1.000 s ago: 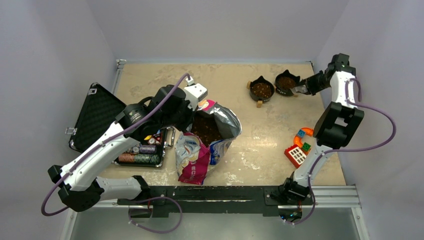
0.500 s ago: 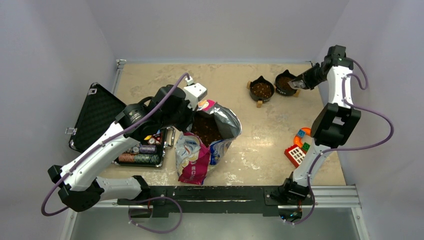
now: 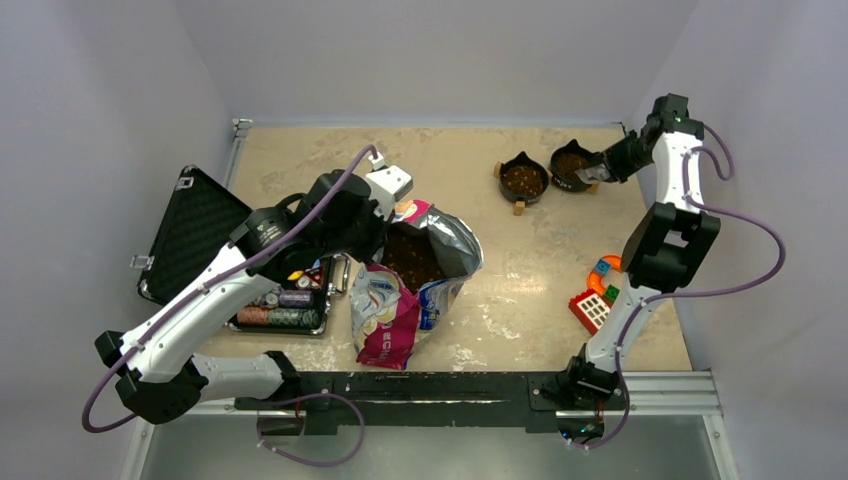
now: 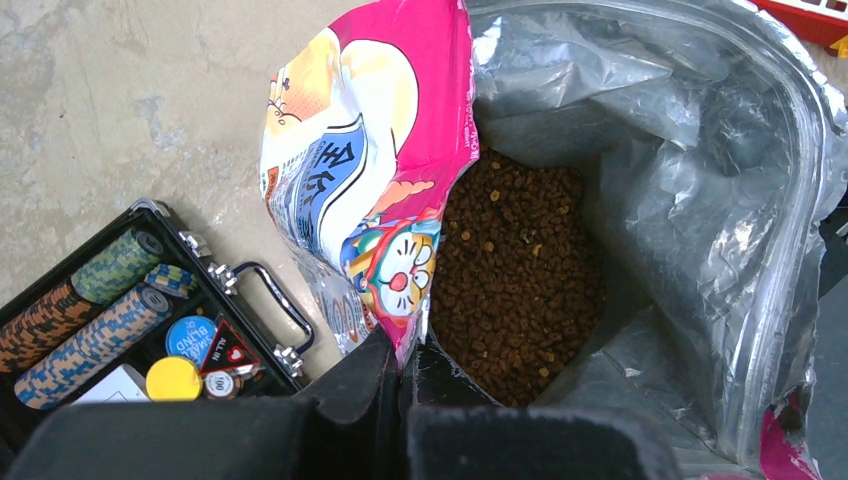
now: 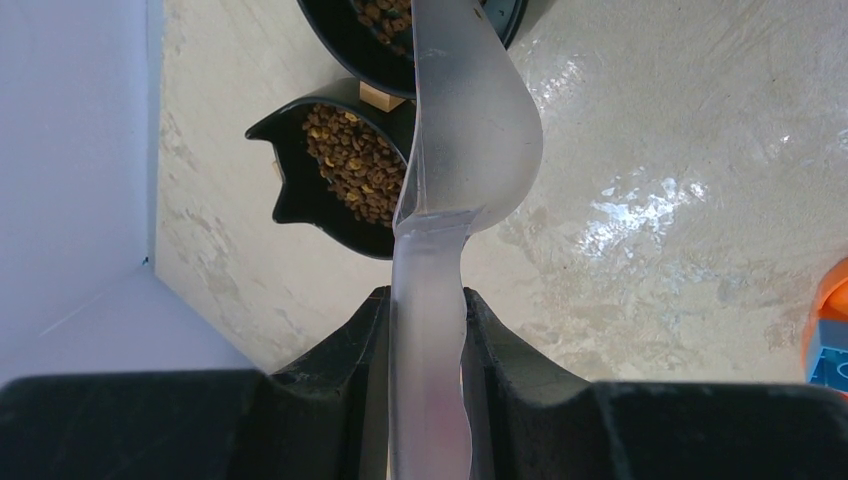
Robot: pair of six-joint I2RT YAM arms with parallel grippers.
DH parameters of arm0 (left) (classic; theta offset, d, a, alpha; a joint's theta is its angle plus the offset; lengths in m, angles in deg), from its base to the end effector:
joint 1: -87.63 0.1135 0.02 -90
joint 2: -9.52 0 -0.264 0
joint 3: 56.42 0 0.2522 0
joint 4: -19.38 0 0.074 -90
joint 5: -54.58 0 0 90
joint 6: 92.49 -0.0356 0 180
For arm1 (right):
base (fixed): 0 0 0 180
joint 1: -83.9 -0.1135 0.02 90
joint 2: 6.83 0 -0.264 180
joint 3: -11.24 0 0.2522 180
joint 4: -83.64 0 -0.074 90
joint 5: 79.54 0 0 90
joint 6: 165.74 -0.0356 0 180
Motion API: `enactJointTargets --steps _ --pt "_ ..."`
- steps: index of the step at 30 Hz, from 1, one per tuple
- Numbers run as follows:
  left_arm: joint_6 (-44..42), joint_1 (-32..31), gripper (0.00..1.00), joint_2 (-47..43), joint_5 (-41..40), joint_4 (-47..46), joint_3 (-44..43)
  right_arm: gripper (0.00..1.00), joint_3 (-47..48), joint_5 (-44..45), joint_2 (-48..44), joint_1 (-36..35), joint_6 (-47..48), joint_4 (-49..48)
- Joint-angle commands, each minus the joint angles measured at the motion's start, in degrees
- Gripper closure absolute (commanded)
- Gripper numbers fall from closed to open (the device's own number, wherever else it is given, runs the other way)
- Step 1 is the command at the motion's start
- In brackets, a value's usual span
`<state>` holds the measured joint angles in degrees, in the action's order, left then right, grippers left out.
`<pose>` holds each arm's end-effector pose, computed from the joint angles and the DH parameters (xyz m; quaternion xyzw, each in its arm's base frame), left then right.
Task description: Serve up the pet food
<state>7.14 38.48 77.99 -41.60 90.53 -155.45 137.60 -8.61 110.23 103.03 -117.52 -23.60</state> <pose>0.1490 -0.1664 0.4161 0.2855 0.8614 -0.1621 0.3877 0.4168 -0.1322 0.2931 0.4537 0.8467 0.2025 0.1903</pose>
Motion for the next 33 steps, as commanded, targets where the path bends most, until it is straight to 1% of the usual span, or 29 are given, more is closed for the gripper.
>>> enactJointTargets --steps 1,3,7,9,13,17,18,22,23,24,25,27,29,30,33 --pt "1.1 0.3 1.00 -3.1 0.4 -10.1 -4.9 1.00 -0.7 -3.8 -1.9 0.4 0.2 -1.8" --pt "1.5 0.3 1.00 -3.3 0.3 -10.1 -4.8 1.00 -8.3 -10.7 -8.0 0.9 -1.3 -10.7" --pt "2.9 0.3 1.00 -3.5 0.1 -10.1 -4.6 1.00 -23.8 -17.5 -18.5 1.9 -7.7 -29.6" --pt "3.8 0.3 1.00 -3.6 0.7 -10.0 -4.4 1.00 -27.4 -19.0 -20.0 2.8 -9.4 -32.2" --pt "4.7 0.2 1.00 -4.1 1.8 -10.0 -3.7 1.00 -32.5 -24.7 -21.4 3.8 -10.4 -36.6" --pt "5.0 0.2 1.00 -4.8 1.5 -9.6 -3.3 1.00 -39.7 -29.2 -25.3 3.8 -9.2 -43.7" --pt "5.1 0.3 1.00 -5.0 1.3 -9.5 -3.2 1.00 -42.0 -31.3 -26.2 3.8 -8.9 -46.6" --pt "5.2 0.2 1.00 -6.0 0.5 -9.4 -2.3 1.00 -55.0 -41.6 -31.9 3.7 -9.1 -63.3" --pt "5.3 0.2 1.00 -6.3 0.2 -9.4 -2.1 1.00 -57.7 -43.5 -33.8 3.6 -8.6 -65.8" --pt "5.5 0.2 1.00 -6.3 0.1 -9.3 -1.9 1.00 -60.6 -45.1 -35.6 3.6 -7.6 -67.4" --pt "5.6 0.3 1.00 -6.5 -0.1 -9.2 -1.8 1.00 -63.0 -46.0 -37.8 3.5 -6.0 -67.1" --pt "5.7 0.3 1.00 -6.4 -0.2 -8.7 -1.8 1.00 -66.9 -46.1 -41.8 3.1 -1.1 -63.8" --pt "6.0 0.3 1.00 -6.5 -0.6 -8.3 -1.9 1.00 -70.2 -43.1 -45.2 2.6 2.6 -59.8" --pt "6.3 0.3 1.00 -6.5 -0.9 -8.1 -1.9 1.00 -72.1 -42.3 -46.3 2.1 3.1 -59.3" --pt "7.7 0.3 1.00 -6.5 -1.5 -7.7 -2.2 1.00 -78.0 -40.7 -47.0 0.0 0.8 -57.8"
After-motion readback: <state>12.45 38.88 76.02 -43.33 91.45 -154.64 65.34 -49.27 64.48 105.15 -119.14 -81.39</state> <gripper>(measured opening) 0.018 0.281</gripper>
